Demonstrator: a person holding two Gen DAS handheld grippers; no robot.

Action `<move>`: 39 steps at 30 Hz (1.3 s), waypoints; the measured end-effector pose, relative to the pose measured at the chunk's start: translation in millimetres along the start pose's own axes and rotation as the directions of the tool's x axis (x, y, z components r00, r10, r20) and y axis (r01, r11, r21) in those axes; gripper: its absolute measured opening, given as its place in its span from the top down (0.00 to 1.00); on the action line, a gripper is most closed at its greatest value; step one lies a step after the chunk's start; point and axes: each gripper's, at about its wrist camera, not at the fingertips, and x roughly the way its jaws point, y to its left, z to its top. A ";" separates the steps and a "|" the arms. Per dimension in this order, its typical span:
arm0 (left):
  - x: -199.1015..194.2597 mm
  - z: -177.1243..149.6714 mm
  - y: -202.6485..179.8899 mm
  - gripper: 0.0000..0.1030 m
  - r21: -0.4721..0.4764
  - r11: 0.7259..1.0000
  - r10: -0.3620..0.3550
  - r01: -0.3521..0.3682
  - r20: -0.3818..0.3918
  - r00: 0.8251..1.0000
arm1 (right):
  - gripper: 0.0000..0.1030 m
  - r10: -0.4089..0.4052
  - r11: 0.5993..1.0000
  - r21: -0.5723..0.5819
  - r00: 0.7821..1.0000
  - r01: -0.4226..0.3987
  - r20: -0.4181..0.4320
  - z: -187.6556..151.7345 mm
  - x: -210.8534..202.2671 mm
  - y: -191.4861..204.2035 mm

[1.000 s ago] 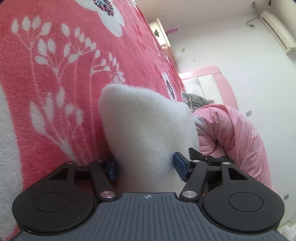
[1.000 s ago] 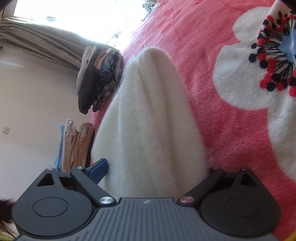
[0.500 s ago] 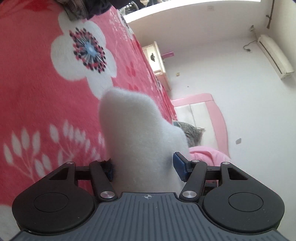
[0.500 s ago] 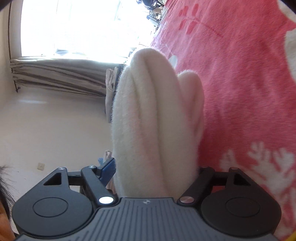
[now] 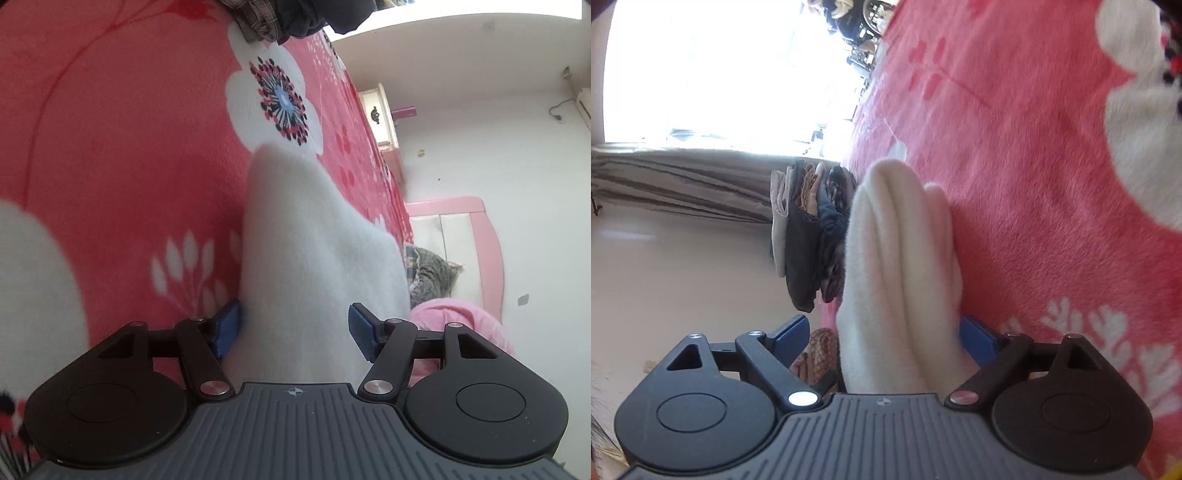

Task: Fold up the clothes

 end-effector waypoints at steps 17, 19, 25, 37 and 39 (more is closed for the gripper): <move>6.7 -126.6 -86.3 0.42 0.452 0.847 0.260 -0.278 0.103 0.960 | 0.83 -0.362 0.603 -0.686 0.906 0.407 0.219 -121.7 8.7 105.2; 6.0 -137.9 -85.7 0.43 0.487 0.816 0.293 -0.311 0.115 0.949 | 0.83 -0.367 0.580 -0.707 0.905 0.404 0.216 -131.8 8.5 107.2; 13.0 -174.5 -87.3 0.43 0.581 0.707 0.336 -0.403 0.225 0.914 | 0.84 -0.469 0.536 -0.706 0.859 0.462 0.206 -143.8 22.6 89.7; 24.7 -198.4 -98.0 0.43 0.690 0.592 0.304 -0.417 0.288 0.908 | 0.83 -0.590 0.541 -0.652 0.792 0.531 0.156 -162.2 18.9 67.3; 25.4 -202.2 -98.0 0.42 0.716 0.556 0.303 -0.423 0.300 0.905 | 0.83 -0.591 0.537 -0.652 0.790 0.534 0.160 -161.7 15.8 72.7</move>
